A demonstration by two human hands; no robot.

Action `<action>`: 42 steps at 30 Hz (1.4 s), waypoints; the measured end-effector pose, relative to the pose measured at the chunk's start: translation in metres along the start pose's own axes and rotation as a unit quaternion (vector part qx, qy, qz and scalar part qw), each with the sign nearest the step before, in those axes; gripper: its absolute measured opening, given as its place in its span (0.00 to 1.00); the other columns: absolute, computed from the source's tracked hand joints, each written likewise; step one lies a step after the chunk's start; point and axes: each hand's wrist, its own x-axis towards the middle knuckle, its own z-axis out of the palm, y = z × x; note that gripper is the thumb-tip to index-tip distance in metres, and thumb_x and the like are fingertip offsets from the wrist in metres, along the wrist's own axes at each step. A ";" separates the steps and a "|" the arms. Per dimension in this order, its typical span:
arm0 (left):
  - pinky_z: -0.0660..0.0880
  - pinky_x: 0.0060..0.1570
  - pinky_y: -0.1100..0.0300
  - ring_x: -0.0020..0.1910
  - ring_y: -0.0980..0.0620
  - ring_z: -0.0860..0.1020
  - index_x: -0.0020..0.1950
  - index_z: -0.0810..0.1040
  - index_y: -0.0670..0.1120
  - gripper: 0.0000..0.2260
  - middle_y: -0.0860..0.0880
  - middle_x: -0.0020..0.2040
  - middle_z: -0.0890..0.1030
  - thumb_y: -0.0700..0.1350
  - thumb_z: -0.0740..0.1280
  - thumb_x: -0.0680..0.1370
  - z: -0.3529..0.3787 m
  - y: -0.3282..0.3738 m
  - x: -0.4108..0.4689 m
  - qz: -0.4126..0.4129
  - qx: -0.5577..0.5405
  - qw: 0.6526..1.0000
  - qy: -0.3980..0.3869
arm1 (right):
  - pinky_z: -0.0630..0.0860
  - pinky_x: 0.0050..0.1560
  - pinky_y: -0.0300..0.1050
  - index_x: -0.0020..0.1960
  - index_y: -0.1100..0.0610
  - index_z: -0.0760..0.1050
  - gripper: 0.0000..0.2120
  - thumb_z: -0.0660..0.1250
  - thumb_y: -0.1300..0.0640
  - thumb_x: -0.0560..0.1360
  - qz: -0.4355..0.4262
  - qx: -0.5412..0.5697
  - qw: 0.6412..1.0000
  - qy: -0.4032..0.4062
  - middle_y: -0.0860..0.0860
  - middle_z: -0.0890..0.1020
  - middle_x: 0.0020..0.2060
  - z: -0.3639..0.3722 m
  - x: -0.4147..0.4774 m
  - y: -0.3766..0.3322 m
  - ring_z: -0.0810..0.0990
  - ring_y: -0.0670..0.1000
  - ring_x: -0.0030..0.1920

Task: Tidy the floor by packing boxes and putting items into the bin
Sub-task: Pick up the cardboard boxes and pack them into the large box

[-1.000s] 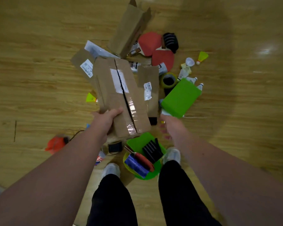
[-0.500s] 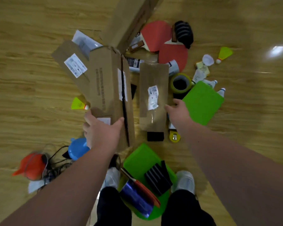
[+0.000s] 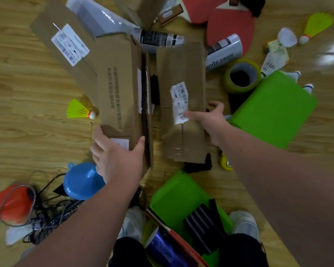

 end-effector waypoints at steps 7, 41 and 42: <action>0.64 0.66 0.37 0.70 0.35 0.63 0.77 0.51 0.48 0.46 0.39 0.73 0.61 0.58 0.75 0.70 -0.039 0.026 -0.017 0.007 0.026 0.999 -0.018 | 0.80 0.53 0.59 0.68 0.52 0.63 0.46 0.82 0.47 0.57 -0.010 0.057 0.998 -0.015 0.53 0.78 0.58 -0.005 -0.071 -0.016 0.81 0.56 0.53; 0.63 0.68 0.41 0.71 0.39 0.62 0.78 0.51 0.46 0.46 0.40 0.73 0.62 0.58 0.74 0.70 -0.127 0.137 -0.553 0.457 0.163 0.850 -0.204 | 0.74 0.37 0.37 0.55 0.46 0.65 0.26 0.76 0.48 0.65 -0.046 0.450 0.824 0.340 0.42 0.77 0.49 -0.393 -0.570 0.257 0.79 0.41 0.45; 0.62 0.68 0.41 0.71 0.38 0.63 0.77 0.51 0.47 0.46 0.40 0.73 0.62 0.58 0.74 0.69 -0.120 0.130 -0.580 0.461 0.172 0.847 -0.205 | 0.74 0.40 0.38 0.55 0.46 0.65 0.26 0.76 0.47 0.64 -0.037 0.455 0.818 0.350 0.43 0.77 0.50 -0.407 -0.585 0.283 0.79 0.42 0.46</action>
